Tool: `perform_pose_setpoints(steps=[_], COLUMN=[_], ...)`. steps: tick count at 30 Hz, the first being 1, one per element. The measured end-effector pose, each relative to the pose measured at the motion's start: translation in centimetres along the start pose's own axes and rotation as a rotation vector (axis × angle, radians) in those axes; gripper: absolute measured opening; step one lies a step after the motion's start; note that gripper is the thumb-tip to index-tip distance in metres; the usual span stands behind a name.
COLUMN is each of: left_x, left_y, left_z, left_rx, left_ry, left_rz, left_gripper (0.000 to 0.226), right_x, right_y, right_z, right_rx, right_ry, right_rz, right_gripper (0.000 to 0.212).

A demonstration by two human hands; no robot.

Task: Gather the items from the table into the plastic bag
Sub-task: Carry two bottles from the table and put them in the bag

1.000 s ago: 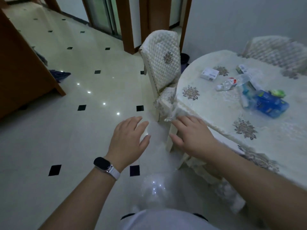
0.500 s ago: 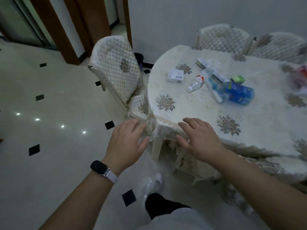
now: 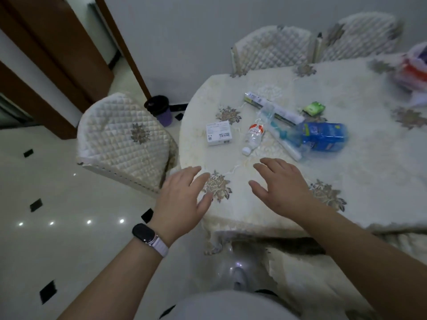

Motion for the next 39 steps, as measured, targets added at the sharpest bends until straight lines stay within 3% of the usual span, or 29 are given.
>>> perform_pose_setpoints(steps=[18,26,33,39], left_x=[1.5,0.6,2.8,4.7], left_y=[10.2,16.4,20.6,23.7], left_z=[17.8,26.1,29.4,30.8], left_rx=[-0.229,-0.369,-0.532,-0.612], left_ry=[0.267,0.262,0.159,0.059], left_rz=[-0.149,-0.328,-0.422,-0.366], left_gripper=[0.048,0.050,0.054,0.062], right_x=[9.8,12.0,16.5,24.2], right_y=[2.6,2.4,1.8,1.9], right_z=[-0.3,3.5,5.2,8.0], right_rx=[-0.010,-0.052,-0.091,-0.146], right_ry=[0.636,0.849,0.894,0.751], right_rz=[0.039,-0.007,-0.011,-0.026], right_gripper=[0.049,0.056,0.056,0.058])
Point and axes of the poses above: each hand's wrist, its own z-axis towards the middle knuckle, its own y-axis out of the palm, x = y × z, the point moved 6 cm from there along z, towards the middle knuckle, and after that the axes turned 9 degrees about -y, right-handed, at the moved point
